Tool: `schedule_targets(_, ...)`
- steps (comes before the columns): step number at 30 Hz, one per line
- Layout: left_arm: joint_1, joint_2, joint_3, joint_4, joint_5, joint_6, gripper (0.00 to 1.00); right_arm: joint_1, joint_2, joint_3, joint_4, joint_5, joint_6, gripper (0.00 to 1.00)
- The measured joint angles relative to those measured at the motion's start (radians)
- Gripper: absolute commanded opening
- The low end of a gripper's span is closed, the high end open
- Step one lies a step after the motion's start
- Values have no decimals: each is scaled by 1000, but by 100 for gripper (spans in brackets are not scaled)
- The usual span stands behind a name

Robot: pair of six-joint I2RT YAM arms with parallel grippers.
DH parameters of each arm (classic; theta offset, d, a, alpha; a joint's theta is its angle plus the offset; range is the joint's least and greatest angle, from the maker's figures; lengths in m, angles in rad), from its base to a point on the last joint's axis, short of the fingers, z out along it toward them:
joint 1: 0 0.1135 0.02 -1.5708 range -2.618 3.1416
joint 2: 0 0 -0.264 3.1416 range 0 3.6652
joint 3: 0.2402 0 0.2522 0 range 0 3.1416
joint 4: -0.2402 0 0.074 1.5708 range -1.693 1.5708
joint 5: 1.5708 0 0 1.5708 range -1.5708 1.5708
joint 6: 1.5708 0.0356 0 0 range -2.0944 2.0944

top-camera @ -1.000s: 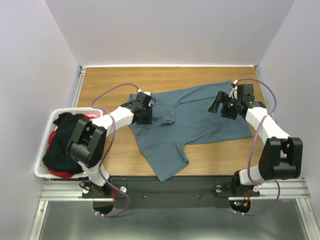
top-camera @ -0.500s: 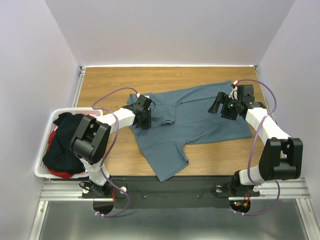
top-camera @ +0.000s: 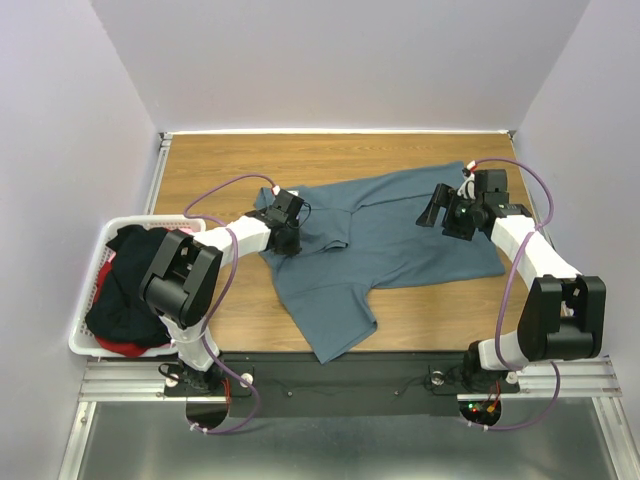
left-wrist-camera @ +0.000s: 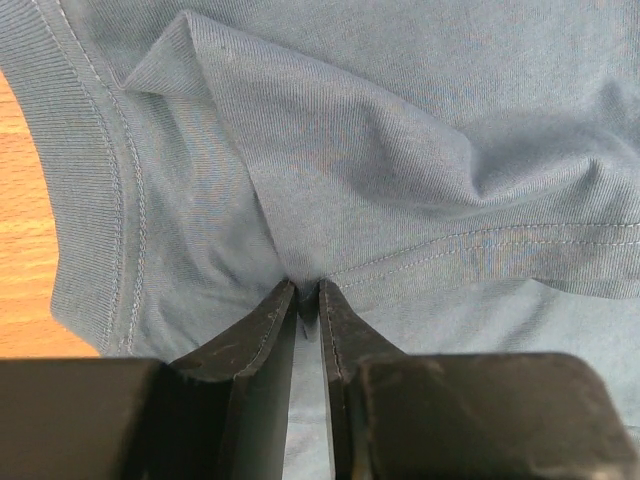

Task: Fold and stack the t-shirts
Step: Fold the tshirt

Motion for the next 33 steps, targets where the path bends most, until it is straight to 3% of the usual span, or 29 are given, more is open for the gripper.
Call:
schedule_targets(23, -27, 0, 41, -60, -2, 0, 29, 0, 0, 0, 0, 0, -3, 91)
schedule_targets(33, -31, 0, 42, -69, -3, 1, 25, 0, 0, 0, 0, 0, -3, 91)
